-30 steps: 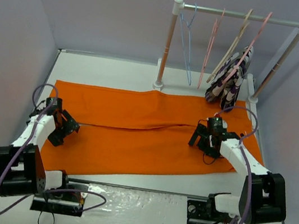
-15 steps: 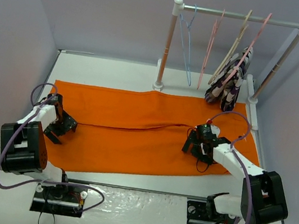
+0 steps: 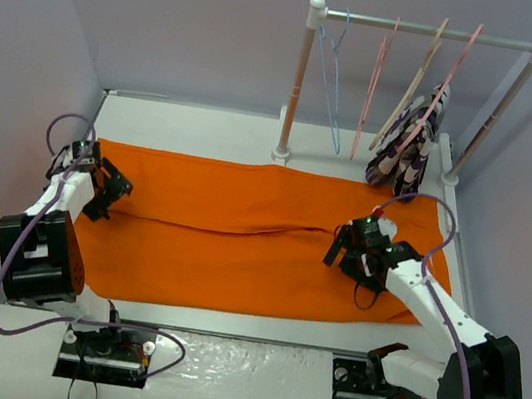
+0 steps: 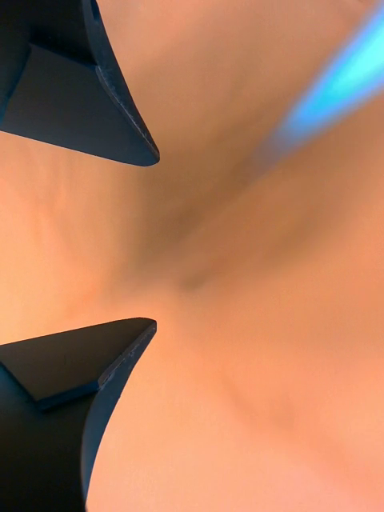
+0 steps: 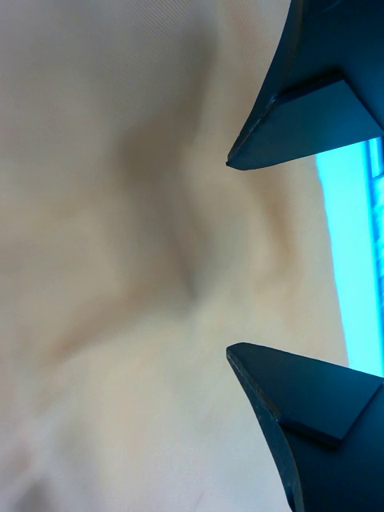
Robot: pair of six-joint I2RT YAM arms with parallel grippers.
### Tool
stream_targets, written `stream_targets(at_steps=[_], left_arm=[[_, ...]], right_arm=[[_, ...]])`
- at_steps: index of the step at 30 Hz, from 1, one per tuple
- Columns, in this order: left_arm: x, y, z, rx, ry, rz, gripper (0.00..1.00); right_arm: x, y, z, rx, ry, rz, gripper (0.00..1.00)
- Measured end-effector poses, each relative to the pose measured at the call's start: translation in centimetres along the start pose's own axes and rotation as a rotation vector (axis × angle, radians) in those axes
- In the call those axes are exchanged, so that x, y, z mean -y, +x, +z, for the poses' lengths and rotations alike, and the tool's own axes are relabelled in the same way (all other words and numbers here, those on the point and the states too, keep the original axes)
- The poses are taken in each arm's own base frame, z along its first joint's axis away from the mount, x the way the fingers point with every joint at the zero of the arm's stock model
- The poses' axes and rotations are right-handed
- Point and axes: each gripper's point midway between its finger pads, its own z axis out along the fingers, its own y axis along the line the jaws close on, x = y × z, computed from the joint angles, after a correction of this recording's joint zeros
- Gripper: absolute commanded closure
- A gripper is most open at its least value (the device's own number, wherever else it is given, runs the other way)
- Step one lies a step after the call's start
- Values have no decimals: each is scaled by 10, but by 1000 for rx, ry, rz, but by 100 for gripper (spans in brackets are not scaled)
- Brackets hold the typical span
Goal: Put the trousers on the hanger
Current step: Flatten out the trousers at the center of the board.
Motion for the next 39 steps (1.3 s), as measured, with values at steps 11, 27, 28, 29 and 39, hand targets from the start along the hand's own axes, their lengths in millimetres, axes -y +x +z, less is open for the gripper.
stream_targets(at_steps=[11,27,28,29,39], left_arm=[[90,-44,50,61,220,117,26],[113,-50,85,54,272,140,26],[115,-51,85,54,274,141,26],[116,-52,86,56,276,142,26],[128,-52,87,48,304,159,26]], right_arm=[[65,-91,30,94,152,183,14],[120,-82,62,40,141,447,13],[123,-82,61,40,134,467,13],[127,-83,60,41,129,487,13],[136,-107,40,81,162,467,24]])
